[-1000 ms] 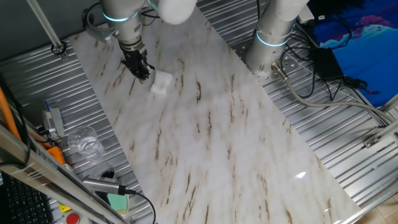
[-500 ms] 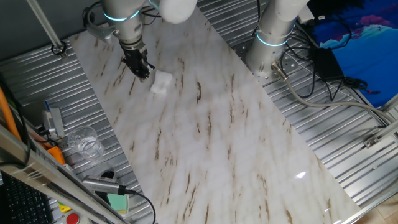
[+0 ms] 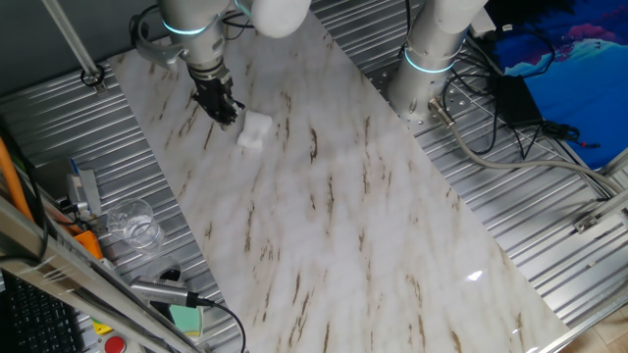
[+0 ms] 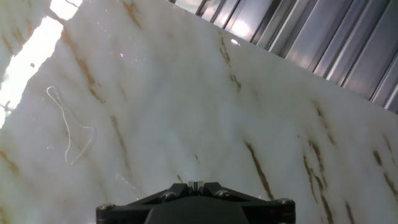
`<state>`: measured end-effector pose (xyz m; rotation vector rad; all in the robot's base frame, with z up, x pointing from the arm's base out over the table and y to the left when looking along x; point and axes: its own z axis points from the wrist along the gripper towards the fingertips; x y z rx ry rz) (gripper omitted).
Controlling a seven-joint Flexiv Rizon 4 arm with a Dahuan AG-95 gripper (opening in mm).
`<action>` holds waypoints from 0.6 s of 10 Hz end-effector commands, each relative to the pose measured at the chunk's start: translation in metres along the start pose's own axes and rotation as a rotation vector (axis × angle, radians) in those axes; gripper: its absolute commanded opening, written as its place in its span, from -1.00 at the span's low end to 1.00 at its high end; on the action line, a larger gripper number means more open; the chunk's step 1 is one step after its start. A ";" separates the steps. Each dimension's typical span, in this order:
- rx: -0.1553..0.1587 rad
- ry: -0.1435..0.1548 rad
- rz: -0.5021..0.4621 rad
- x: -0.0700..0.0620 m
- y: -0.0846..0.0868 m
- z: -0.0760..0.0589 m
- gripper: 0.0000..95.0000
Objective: Clean the tabletop with a sponge
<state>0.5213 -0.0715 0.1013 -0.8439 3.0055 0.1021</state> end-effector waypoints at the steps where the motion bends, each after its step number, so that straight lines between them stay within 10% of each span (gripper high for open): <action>1: -0.001 -0.014 0.009 0.001 0.000 0.000 -1.00; 6: 0.032 0.004 0.158 0.001 0.000 0.000 -1.00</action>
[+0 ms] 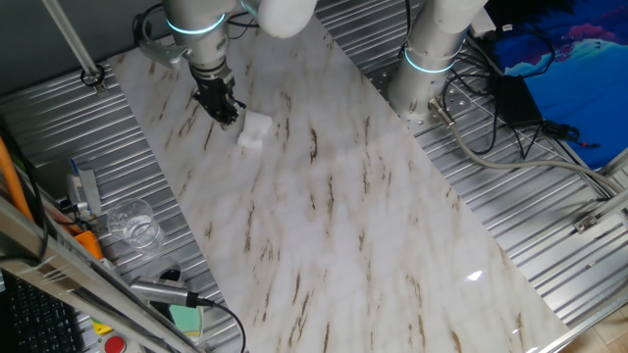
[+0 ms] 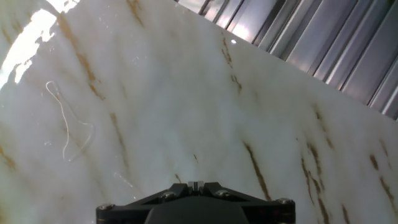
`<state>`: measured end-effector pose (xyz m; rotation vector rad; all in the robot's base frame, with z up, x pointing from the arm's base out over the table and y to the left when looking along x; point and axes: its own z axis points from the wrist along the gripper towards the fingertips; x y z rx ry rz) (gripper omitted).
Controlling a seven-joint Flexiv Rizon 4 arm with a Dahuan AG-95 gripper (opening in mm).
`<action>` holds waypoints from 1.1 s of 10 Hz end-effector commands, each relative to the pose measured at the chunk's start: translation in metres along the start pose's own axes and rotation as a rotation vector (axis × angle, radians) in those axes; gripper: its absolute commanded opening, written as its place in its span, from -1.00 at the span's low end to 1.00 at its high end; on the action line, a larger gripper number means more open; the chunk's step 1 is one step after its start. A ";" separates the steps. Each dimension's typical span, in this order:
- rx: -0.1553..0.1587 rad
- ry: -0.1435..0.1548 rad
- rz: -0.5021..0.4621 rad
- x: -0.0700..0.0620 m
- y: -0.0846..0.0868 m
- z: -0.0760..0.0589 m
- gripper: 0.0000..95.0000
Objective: Clean the tabletop with a sponge
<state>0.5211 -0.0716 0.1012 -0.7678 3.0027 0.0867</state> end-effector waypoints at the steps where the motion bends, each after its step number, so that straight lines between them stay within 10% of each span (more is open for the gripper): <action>1: 0.018 0.027 0.123 0.000 0.000 0.000 -1.00; 11: 0.006 0.063 0.151 0.000 0.000 0.000 -1.00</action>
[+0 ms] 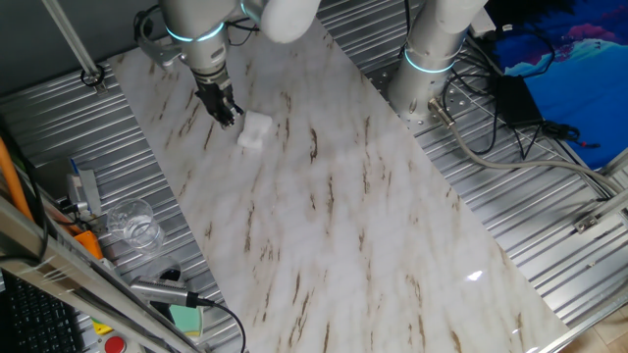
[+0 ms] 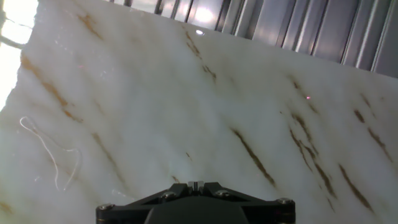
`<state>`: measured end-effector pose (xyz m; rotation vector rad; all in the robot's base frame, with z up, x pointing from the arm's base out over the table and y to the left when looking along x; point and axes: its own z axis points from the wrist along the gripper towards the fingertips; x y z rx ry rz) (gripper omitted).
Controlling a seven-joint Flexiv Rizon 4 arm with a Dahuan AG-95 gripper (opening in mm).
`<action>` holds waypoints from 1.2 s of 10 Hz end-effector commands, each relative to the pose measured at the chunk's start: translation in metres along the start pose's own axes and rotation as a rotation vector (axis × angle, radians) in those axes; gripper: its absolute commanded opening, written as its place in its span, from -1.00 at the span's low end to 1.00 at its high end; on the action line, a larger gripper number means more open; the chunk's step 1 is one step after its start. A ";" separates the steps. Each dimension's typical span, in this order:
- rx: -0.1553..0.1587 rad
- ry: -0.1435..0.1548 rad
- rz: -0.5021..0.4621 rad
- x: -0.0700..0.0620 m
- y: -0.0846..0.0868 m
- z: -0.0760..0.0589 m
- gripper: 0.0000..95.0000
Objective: Clean the tabletop with a sponge
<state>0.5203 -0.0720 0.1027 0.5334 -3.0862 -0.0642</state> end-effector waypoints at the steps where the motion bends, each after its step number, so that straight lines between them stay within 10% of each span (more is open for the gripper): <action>1: -0.002 0.019 -0.006 -0.001 0.000 0.001 -1.00; 8: -0.015 0.008 0.008 0.001 -0.004 0.005 -1.00; 12: -0.053 -0.014 0.088 0.027 -0.051 0.030 -1.00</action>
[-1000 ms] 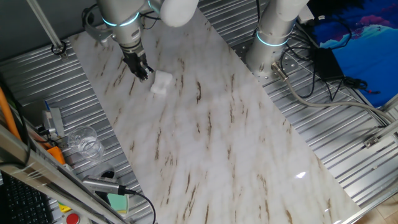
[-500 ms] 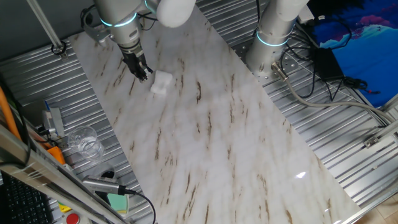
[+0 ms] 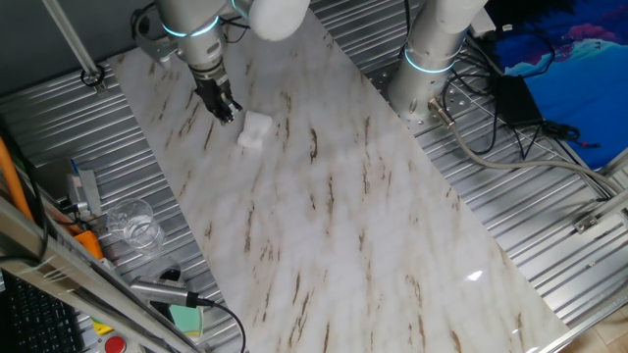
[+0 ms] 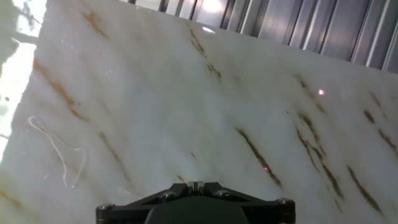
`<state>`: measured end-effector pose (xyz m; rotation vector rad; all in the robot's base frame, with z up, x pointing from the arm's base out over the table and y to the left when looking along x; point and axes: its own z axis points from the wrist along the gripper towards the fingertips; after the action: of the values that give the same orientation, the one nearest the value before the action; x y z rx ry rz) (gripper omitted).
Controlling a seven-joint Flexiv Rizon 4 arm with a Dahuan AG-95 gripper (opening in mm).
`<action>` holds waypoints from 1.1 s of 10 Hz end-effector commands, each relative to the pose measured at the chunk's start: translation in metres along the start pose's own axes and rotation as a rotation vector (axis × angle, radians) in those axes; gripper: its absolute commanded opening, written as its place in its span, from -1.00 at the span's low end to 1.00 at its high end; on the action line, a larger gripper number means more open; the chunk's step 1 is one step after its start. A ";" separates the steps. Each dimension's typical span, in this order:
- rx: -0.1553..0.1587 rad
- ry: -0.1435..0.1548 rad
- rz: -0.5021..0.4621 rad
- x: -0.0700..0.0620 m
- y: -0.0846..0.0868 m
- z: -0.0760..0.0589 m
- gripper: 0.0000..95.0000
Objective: Clean the tabletop with a sponge
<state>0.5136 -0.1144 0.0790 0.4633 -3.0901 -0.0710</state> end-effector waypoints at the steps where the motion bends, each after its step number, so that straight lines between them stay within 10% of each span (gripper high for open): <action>1: -0.060 -0.022 0.055 0.009 -0.018 0.013 -1.00; 11: -0.075 -0.001 0.001 0.033 -0.004 0.026 -1.00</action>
<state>0.4845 -0.1280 0.0505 0.4612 -3.0747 -0.1835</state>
